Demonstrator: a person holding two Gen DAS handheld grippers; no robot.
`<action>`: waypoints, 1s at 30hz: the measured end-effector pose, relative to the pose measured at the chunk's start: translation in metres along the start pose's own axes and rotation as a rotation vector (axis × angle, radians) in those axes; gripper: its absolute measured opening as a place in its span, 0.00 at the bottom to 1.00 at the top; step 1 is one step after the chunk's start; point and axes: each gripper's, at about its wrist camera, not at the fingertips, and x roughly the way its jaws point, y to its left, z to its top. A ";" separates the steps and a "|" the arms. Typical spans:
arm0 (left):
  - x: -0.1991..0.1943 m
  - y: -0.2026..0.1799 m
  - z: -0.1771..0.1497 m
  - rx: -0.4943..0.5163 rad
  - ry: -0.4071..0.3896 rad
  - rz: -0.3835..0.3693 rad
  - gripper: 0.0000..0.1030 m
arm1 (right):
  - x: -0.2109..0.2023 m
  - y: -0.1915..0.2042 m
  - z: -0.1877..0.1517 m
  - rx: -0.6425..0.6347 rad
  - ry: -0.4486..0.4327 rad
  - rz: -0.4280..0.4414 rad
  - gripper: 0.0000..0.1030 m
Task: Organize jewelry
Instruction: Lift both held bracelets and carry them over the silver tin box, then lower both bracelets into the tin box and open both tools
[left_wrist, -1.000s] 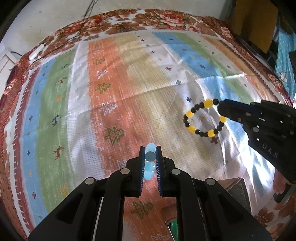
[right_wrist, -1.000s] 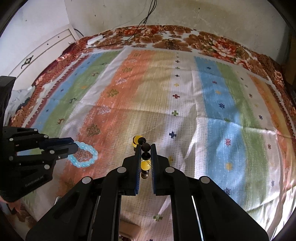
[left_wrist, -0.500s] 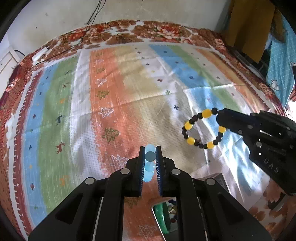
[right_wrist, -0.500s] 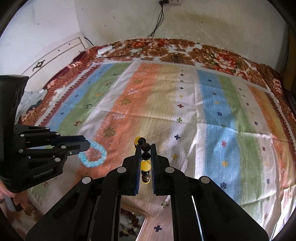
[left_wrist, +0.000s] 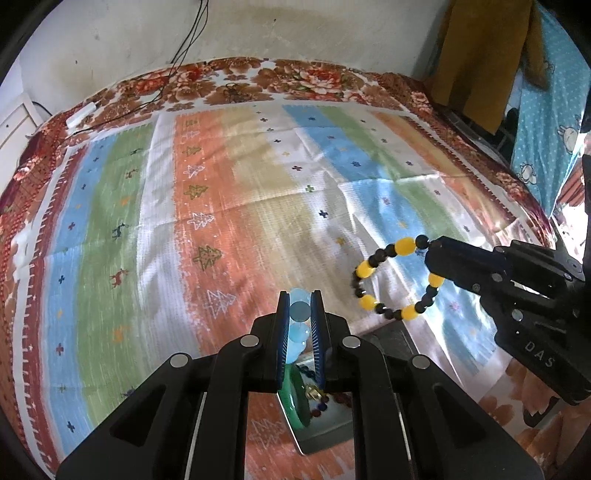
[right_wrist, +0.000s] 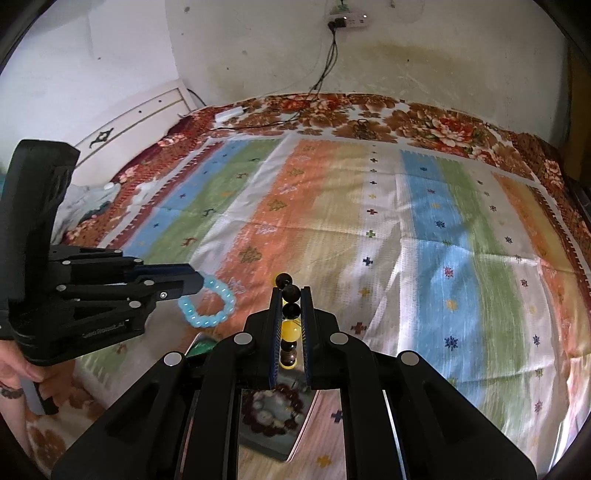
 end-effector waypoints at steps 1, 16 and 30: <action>-0.003 -0.001 -0.002 -0.004 -0.005 -0.005 0.11 | -0.003 0.001 -0.002 -0.001 -0.002 0.004 0.10; -0.012 -0.020 -0.036 0.015 0.009 -0.041 0.11 | -0.017 0.014 -0.035 -0.026 0.034 0.050 0.10; -0.024 -0.016 -0.063 0.005 0.007 -0.006 0.40 | -0.030 0.006 -0.054 -0.006 0.015 0.041 0.41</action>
